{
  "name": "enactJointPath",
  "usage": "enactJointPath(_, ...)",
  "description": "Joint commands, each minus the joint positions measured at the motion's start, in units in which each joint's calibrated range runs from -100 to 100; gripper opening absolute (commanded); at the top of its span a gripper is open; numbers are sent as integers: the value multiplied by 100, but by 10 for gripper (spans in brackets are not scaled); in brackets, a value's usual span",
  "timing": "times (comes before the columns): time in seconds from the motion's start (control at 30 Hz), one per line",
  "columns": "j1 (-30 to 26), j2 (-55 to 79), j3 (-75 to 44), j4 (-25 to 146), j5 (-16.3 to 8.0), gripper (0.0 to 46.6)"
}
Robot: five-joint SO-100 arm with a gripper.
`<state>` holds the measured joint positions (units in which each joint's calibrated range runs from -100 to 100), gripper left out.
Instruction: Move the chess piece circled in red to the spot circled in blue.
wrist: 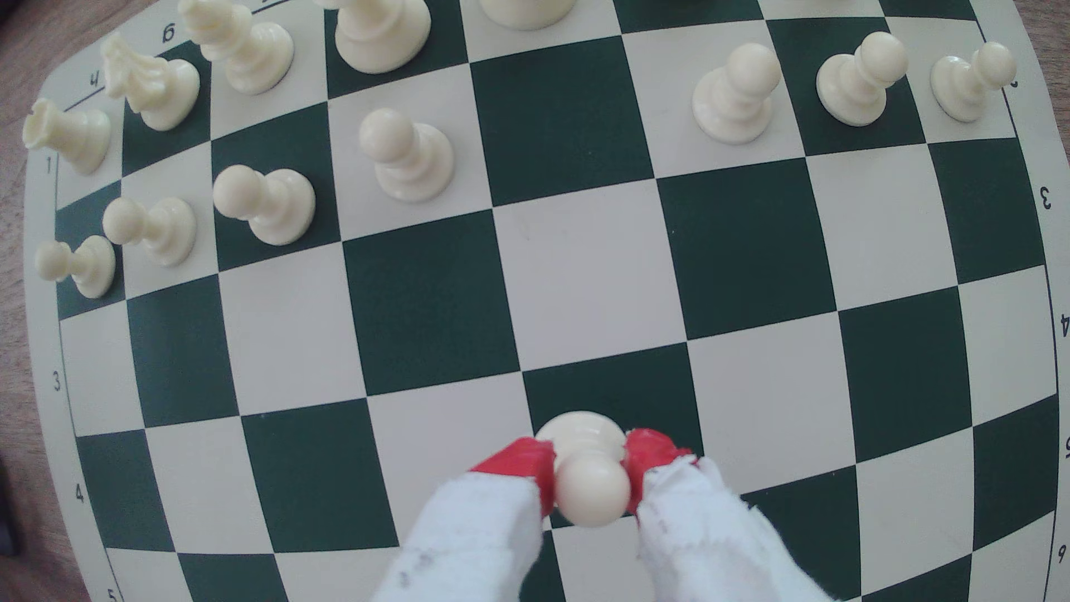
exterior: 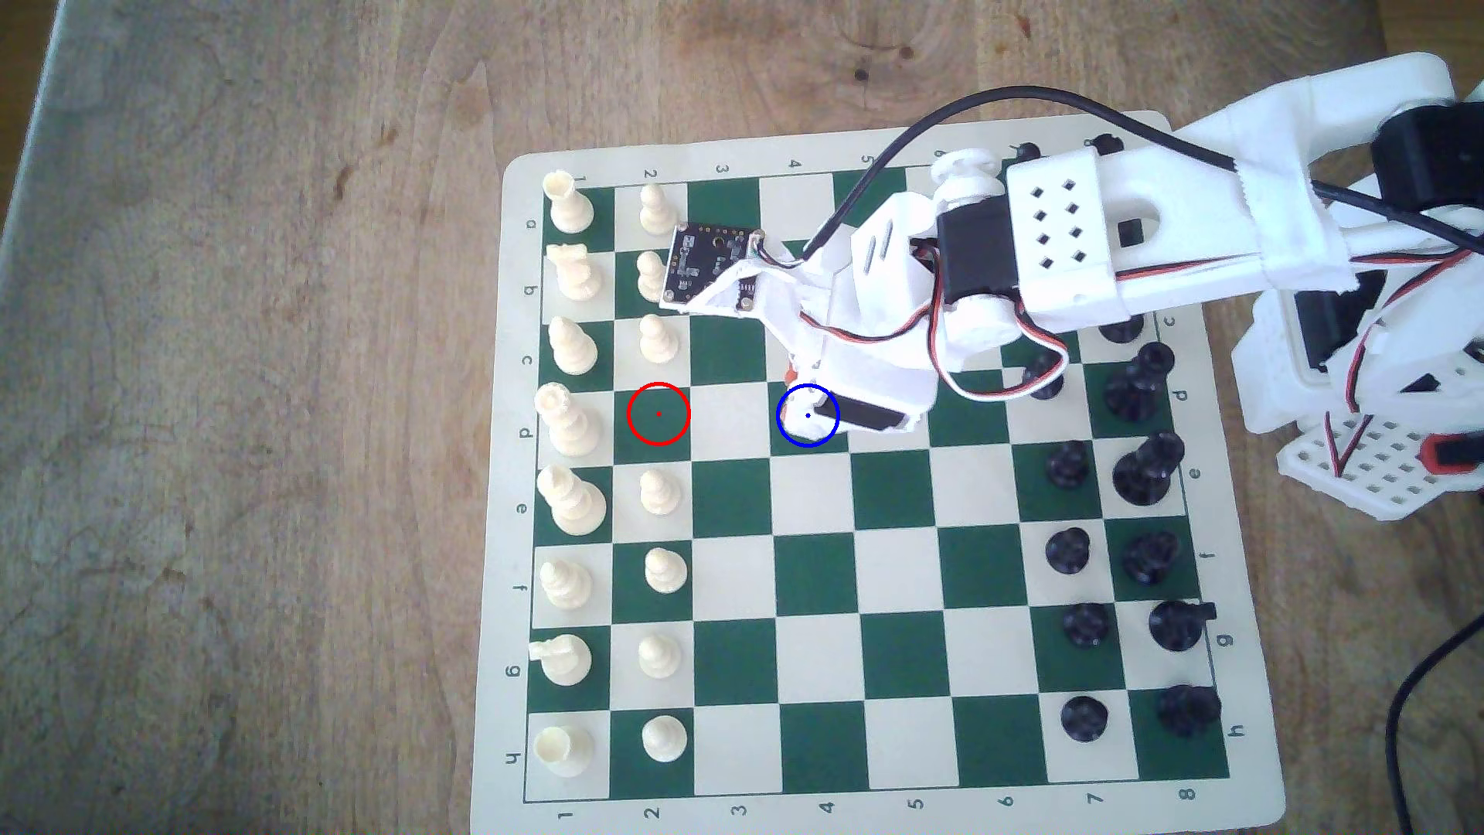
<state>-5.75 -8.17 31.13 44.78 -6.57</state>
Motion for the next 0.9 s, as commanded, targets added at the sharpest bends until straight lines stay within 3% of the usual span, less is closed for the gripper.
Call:
enactJointPath(0.0,8,61,-103,-129,34,40)
enactJointPath(0.37,118,766,-475,-227,24,41)
enactJointPath(0.87,180,774,-756,-227,44,41)
